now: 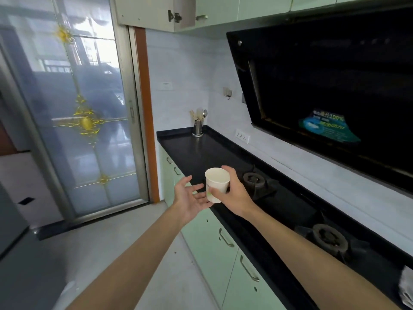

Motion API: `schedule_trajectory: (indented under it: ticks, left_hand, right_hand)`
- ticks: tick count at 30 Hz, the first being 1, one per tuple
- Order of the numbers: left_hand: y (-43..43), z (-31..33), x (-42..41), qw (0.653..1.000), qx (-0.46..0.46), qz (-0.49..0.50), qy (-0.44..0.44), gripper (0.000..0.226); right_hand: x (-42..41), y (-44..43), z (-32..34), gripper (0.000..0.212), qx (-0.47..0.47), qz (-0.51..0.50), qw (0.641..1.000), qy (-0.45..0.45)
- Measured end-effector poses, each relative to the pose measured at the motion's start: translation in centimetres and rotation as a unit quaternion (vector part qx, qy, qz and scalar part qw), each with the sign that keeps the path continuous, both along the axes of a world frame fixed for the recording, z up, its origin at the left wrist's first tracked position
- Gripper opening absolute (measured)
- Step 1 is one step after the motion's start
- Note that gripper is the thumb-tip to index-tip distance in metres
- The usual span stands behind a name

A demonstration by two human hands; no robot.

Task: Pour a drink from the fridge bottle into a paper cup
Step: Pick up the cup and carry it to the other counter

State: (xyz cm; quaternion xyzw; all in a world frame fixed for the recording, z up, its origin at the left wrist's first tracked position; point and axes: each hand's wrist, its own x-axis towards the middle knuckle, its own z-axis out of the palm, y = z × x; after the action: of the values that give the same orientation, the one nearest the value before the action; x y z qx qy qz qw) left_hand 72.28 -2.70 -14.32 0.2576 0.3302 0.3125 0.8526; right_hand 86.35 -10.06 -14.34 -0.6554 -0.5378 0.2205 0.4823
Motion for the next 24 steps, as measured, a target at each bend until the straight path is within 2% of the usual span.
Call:
schedule_trajectory:
  ticks: [6,15,24]
  left_hand:
    - [6.6,-0.2,1.4,0.999,0.014,0.032,0.013,0.056]
    - [17.4,0.7,5.5,0.997,0.022,0.076,0.007,0.058]
    - [24.1,0.9,7.4,0.995,0.021,0.096,0.024,0.057]
  right_hand:
    - [1.4,7.5,0.0,0.078,-0.008,0.035,0.999,0.002]
    - [6.0,19.5,1.1,0.074,0.002,0.077,0.997,-0.01]
    - [8.0,27.3,0.6,0.076,0.002,0.091,0.996,-0.013]
